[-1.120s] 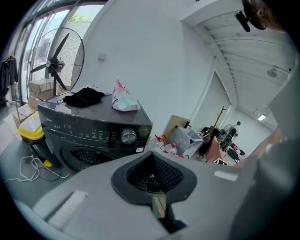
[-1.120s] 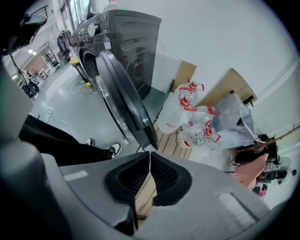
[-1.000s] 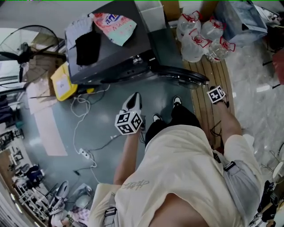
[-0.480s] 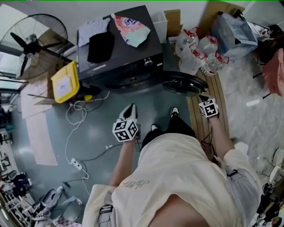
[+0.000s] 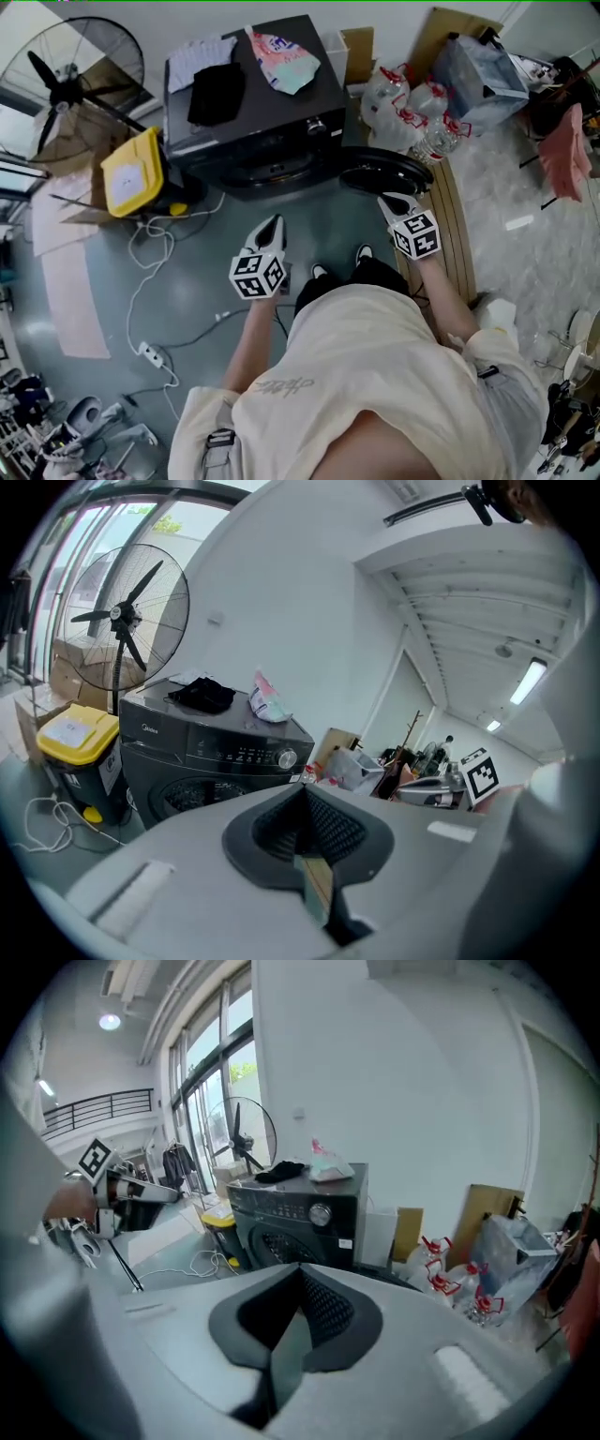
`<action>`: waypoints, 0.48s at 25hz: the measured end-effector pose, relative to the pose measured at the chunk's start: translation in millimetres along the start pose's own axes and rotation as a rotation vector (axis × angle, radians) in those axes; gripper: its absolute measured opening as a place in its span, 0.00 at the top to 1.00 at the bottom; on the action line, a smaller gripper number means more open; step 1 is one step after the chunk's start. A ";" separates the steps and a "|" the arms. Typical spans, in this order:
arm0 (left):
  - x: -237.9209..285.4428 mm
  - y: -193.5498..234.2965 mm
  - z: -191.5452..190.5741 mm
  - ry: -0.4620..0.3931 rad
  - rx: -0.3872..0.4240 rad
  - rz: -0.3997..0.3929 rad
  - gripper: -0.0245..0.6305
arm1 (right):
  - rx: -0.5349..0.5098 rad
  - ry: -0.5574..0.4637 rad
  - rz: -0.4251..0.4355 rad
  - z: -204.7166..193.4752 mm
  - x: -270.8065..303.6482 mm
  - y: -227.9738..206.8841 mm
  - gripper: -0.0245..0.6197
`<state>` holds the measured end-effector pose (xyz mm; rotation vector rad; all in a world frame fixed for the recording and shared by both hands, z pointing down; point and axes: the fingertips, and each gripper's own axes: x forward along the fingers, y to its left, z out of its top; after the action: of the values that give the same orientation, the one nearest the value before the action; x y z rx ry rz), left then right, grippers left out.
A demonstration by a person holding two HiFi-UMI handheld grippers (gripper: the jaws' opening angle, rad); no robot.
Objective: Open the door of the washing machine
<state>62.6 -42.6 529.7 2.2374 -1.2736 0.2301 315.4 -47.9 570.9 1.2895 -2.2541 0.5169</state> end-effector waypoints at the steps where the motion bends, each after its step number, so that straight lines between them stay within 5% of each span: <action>1: -2.4 -0.8 5.8 -0.020 -0.028 -0.003 0.94 | -0.011 -0.023 0.028 8.0 -2.0 9.4 0.96; 6: -16.7 -8.3 43.4 -0.131 -0.072 0.020 0.94 | -0.070 -0.155 0.121 59.5 -18.3 32.4 0.96; 12: -26.9 -35.9 103.2 -0.218 0.055 0.023 0.94 | -0.104 -0.388 0.111 152.5 -53.9 25.5 0.96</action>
<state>66.0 -63.9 419.3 2.3465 -1.4211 0.0303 282.3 -81.4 414.1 1.3062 -2.6420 0.1937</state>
